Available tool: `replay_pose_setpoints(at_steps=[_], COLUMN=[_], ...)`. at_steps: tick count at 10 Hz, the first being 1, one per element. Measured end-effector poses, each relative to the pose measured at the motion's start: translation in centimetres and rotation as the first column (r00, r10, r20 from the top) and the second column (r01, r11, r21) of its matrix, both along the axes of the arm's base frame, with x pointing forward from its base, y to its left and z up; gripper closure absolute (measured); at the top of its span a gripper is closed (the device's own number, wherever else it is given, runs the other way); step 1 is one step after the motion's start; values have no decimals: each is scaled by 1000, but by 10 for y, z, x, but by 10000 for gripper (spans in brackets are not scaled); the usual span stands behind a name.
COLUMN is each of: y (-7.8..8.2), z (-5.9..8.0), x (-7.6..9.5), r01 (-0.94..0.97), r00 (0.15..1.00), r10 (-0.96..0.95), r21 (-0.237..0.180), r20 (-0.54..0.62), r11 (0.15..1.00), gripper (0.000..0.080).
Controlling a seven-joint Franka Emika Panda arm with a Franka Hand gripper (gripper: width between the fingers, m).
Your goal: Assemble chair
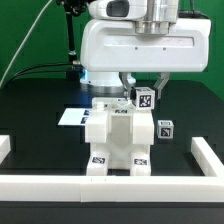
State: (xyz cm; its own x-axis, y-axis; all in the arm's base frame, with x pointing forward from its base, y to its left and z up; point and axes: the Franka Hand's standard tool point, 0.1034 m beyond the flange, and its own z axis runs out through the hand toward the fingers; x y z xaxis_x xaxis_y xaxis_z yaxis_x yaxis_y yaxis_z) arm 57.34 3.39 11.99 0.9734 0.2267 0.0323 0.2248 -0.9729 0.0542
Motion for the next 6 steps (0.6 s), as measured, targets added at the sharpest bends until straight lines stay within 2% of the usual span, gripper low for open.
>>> replay_pose_setpoints(at_steps=[4, 6], y=[-2, -2], z=[0, 0], x=[2, 2], r01=[-11, -11], r00=[1000, 1000], r10=[11, 11], r21=[-1, -2], r20=[10, 10], r11=[1000, 1000], gripper=[515, 253])
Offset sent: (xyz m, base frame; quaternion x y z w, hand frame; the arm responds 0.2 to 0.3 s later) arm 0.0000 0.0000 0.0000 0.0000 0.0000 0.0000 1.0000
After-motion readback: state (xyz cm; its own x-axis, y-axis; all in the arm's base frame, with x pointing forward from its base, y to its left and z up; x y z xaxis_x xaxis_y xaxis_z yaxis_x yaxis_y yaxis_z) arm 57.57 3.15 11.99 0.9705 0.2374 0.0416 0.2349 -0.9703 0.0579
